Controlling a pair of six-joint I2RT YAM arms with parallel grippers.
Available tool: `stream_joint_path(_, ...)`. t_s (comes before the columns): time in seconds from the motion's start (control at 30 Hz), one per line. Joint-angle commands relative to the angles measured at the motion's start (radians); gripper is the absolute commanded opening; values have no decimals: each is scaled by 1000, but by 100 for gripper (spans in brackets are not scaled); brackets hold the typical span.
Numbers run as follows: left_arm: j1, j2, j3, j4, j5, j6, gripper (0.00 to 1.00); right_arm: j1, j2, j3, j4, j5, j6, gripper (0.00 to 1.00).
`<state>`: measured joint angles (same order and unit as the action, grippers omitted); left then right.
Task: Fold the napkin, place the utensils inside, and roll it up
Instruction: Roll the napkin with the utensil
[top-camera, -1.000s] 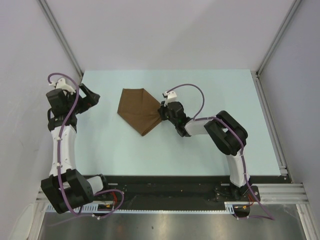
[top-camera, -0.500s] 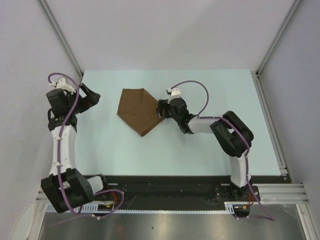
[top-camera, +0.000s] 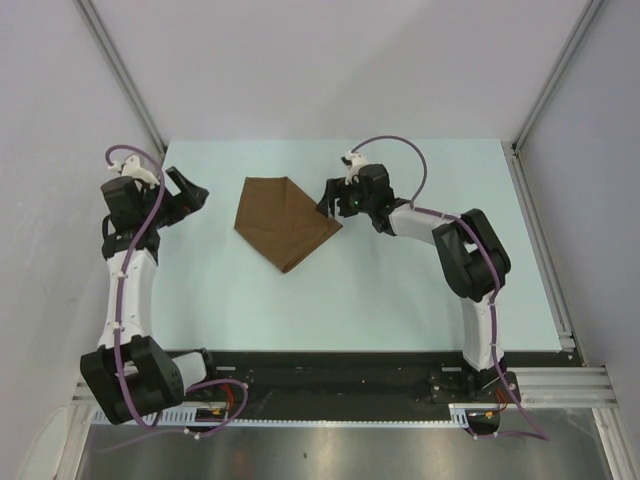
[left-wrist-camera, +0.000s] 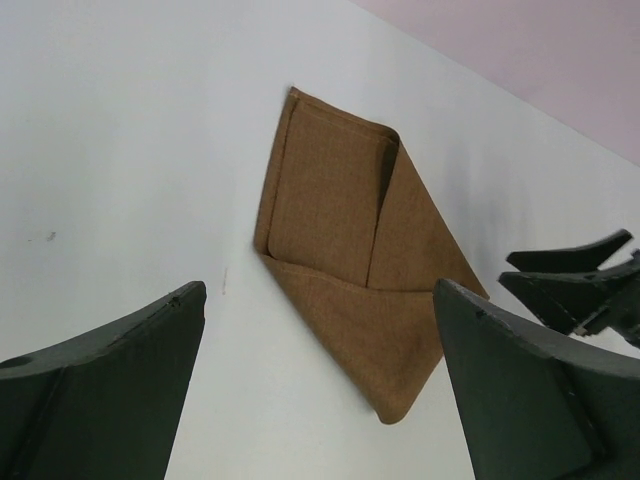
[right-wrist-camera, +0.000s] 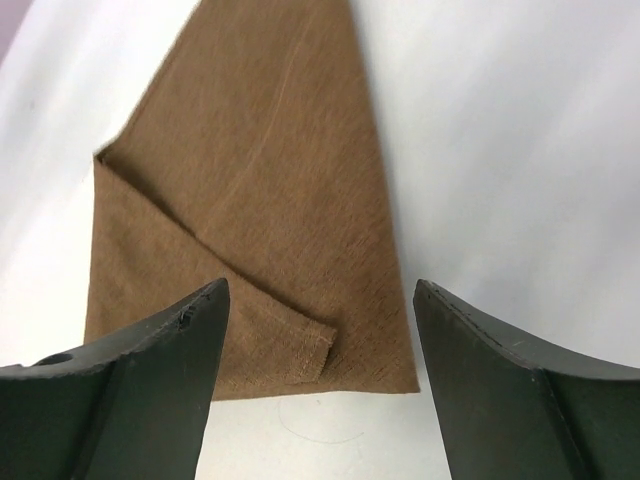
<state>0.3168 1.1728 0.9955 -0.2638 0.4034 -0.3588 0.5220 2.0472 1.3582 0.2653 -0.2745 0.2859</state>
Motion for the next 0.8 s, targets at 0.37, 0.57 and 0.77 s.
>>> stream_joint_path(0.37, -156, 51, -1, 11, 34, -11, 99, -25, 160, 118, -129, -198, 15, 72)
stream_joint_path(0.57, -191, 57, 0, 9, 37, -11, 99, -22, 160, 105, -146, -195, 44, 40)
stream_joint_path(0.77, -203, 57, 2, 3, 29, -5, 99, -17, 154, 94, -178, -155, 73, 2)
